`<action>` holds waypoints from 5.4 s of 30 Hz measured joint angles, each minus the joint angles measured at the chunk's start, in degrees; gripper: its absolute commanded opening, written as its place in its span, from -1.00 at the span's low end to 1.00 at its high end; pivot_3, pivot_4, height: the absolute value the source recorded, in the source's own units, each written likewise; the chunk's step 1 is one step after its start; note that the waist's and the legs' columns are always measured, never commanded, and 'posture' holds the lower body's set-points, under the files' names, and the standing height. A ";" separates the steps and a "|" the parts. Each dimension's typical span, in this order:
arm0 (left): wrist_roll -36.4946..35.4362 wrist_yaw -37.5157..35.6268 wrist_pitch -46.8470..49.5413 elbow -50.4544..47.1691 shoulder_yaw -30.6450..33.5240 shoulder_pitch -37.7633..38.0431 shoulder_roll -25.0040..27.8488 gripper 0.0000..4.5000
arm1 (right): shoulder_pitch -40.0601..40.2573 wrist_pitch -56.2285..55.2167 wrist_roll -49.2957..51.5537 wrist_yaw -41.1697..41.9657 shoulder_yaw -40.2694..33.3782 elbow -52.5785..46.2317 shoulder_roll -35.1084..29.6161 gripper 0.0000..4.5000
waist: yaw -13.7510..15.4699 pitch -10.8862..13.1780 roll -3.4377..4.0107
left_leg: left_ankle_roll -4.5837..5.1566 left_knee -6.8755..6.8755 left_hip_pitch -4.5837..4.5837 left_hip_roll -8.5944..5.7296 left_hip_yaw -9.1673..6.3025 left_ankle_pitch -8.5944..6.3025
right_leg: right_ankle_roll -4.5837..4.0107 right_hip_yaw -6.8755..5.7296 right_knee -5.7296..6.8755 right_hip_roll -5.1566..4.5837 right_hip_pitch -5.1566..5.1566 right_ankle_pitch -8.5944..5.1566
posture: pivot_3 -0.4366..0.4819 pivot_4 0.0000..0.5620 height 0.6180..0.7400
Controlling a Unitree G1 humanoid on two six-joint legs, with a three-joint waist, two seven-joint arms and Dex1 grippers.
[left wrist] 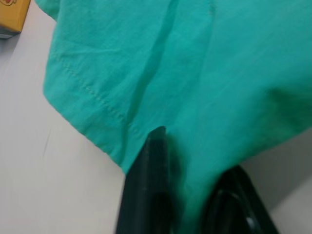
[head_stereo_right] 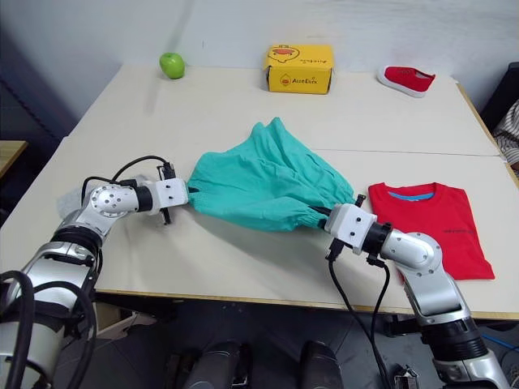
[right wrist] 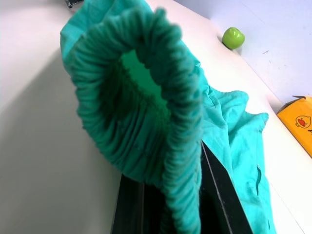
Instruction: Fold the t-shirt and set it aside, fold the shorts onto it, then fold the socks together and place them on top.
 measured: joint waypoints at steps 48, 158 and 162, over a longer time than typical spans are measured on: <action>-42.21 -38.00 55.48 -56.64 12.49 5.13 13.02 -0.99 | 4.54 21.07 34.84 0.10 -8.82 -3.13 -4.82 -1.00 | -0.22 0.18 -0.28 | -0.07 0.23 -0.30 0.14 1.15 -0.41 | -0.26 0.45 0.00 0.35 -0.93 0.29 | -0.05 -0.47 1.00; -60.81 -21.13 67.90 -95.31 31.13 53.75 15.35 -1.00 | 5.41 28.46 36.48 10.91 -2.95 -10.73 -6.35 -0.66 | -0.97 -0.07 -0.41 | 0.06 0.91 -0.54 0.73 1.73 -0.87 | -0.42 0.84 0.11 0.35 -1.53 0.49 | -0.05 -0.47 1.00; -49.78 -17.77 62.06 -88.13 16.78 41.71 5.74 -1.00 | 2.73 24.64 22.80 1.39 5.02 -8.80 4.19 -0.98 | -0.43 -0.10 -0.40 | 0.10 0.93 -0.61 0.55 1.97 -0.83 | -0.41 0.99 0.54 0.35 -1.73 0.50 | -0.05 -0.47 1.00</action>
